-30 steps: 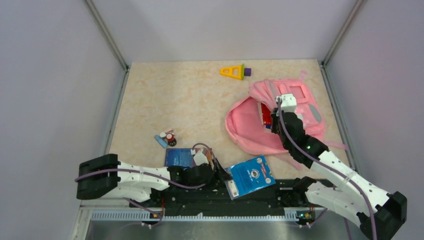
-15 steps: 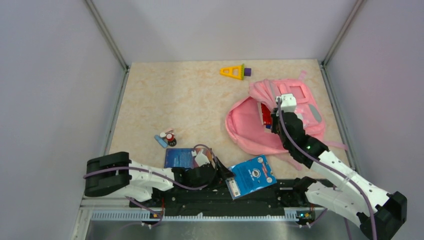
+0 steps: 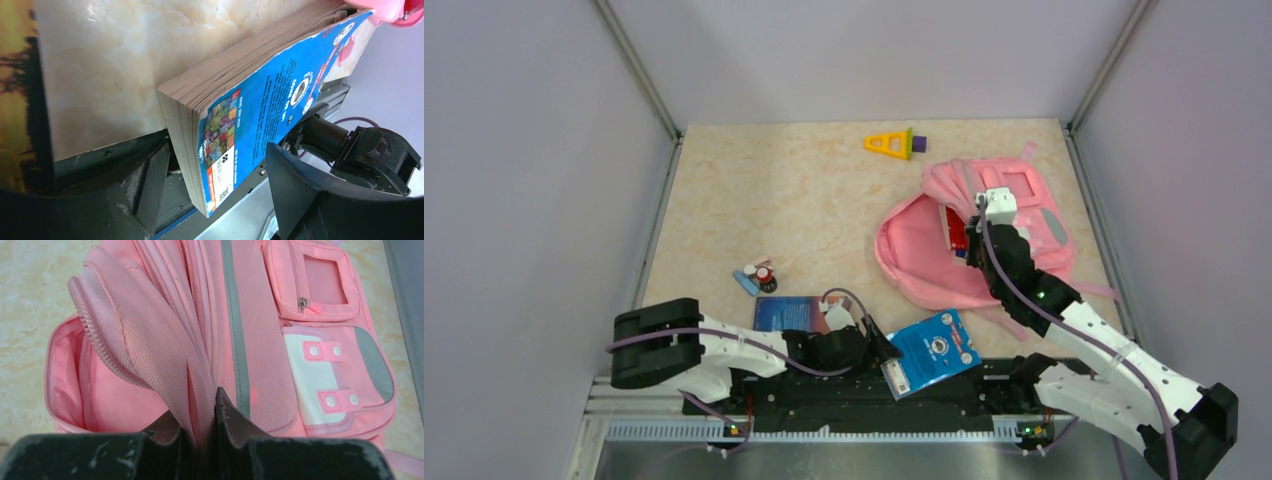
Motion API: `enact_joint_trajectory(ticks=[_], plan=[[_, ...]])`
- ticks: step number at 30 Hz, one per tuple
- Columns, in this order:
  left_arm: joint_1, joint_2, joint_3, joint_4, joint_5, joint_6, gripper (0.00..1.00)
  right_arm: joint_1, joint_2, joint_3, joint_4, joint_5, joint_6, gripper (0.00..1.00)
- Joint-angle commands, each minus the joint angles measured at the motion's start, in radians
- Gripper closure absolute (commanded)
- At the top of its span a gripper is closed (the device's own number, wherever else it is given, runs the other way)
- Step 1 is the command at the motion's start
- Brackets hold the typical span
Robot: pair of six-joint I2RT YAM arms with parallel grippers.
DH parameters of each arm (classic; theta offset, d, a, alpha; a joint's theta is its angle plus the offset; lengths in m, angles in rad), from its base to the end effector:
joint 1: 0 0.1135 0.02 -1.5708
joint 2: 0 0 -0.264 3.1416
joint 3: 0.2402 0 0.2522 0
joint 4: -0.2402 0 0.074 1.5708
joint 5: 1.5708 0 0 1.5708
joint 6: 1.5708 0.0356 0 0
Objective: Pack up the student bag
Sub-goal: Pick up the book from the center of the board.
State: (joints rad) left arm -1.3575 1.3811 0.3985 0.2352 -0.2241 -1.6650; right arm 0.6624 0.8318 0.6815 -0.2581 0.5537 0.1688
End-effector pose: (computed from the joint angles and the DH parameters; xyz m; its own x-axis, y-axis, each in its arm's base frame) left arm 0.0576 -0.2288 0.1284 -0.9008 -0.4265 -0.0814 -0.2296 0.6270 -0.7444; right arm 0.1606 0.1015 0.2899 -0.3327 -0.0782 -0.9398 -0.0879 0.9948 -0.0517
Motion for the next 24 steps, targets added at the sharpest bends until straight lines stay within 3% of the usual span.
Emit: enact_joint_trajectory(ticks=[1,12,16,19,22,24], plan=[[-0.003,0.08,-0.021,0.018,0.043,-0.011,0.25,0.002,-0.037,0.03,0.122,-0.069,0.064,1.0],[0.003,0.144,-0.038,0.128,0.016,-0.044,0.58,0.002,-0.048,0.041,0.111,-0.063,0.063,1.0],[0.002,0.095,-0.04,0.13,-0.038,-0.005,0.82,0.002,-0.048,0.041,0.104,-0.058,0.064,1.0],[0.001,-0.023,0.017,-0.002,-0.128,0.098,1.0,0.002,-0.049,0.042,0.103,-0.05,0.063,1.0],[0.003,-0.149,0.08,-0.151,-0.236,0.246,1.0,0.002,-0.049,0.045,0.103,-0.048,0.062,1.0],[0.006,-0.228,0.089,-0.163,-0.292,0.35,1.0,0.002,-0.049,0.048,0.101,-0.046,0.061,1.0]])
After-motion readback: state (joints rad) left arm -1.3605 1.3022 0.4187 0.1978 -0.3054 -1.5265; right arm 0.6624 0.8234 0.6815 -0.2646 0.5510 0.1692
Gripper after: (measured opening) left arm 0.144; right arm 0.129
